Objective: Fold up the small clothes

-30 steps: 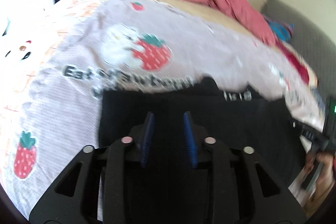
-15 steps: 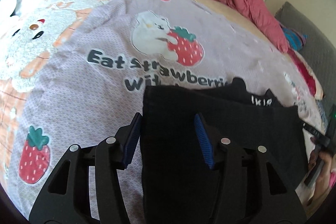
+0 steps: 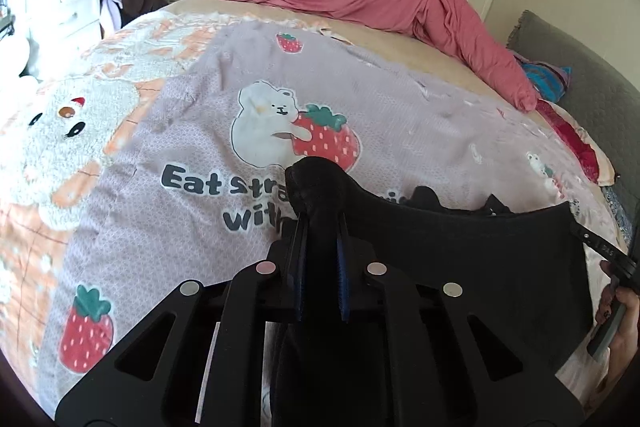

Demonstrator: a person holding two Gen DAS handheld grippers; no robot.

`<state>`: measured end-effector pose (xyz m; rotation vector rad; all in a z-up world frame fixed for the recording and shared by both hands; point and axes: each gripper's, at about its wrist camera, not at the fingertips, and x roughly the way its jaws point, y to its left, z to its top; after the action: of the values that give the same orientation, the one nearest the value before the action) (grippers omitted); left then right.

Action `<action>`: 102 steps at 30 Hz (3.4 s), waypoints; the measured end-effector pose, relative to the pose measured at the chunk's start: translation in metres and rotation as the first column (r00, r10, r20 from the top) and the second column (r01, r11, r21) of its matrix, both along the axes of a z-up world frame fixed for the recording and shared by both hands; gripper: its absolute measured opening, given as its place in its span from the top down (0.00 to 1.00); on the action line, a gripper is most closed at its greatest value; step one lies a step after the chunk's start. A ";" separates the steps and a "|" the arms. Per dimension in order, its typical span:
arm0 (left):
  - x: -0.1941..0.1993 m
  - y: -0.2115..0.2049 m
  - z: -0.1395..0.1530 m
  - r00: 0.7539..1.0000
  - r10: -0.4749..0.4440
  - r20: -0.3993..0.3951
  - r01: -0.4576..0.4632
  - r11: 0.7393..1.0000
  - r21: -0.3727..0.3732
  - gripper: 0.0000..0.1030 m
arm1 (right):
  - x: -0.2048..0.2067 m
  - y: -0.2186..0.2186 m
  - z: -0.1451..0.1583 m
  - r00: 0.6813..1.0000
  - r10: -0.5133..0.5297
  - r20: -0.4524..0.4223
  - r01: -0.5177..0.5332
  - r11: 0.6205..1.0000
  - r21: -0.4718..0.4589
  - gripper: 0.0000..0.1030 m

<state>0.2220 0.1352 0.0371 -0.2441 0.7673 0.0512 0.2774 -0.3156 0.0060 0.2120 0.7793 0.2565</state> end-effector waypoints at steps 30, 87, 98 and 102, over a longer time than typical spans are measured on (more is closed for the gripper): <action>-0.053 -0.056 -0.021 0.985 -0.127 -0.112 0.132 0.991 0.032 0.38 | -0.081 0.050 0.005 0.976 0.218 -0.004 -0.217 0.968 -0.128 0.45; -0.086 0.039 -0.019 0.986 0.057 -0.154 -0.057 0.998 0.004 0.09 | -0.200 0.307 -0.014 0.763 0.643 0.069 -0.489 0.643 -0.590 0.09; -0.061 0.050 -0.024 0.980 0.080 -0.182 -0.091 0.994 -0.053 0.09 | -0.178 0.338 -0.022 0.769 0.633 0.085 -0.454 0.636 -0.624 0.08; -0.050 0.056 -0.028 0.977 0.092 -0.194 -0.116 0.987 -0.115 0.09 | -0.174 0.335 -0.014 0.755 0.641 0.137 -0.447 0.656 -0.608 0.40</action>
<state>0.1718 0.1910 0.0090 -0.4042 0.9474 0.1272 0.1031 0.0195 -0.0078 -0.6294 0.5164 0.6279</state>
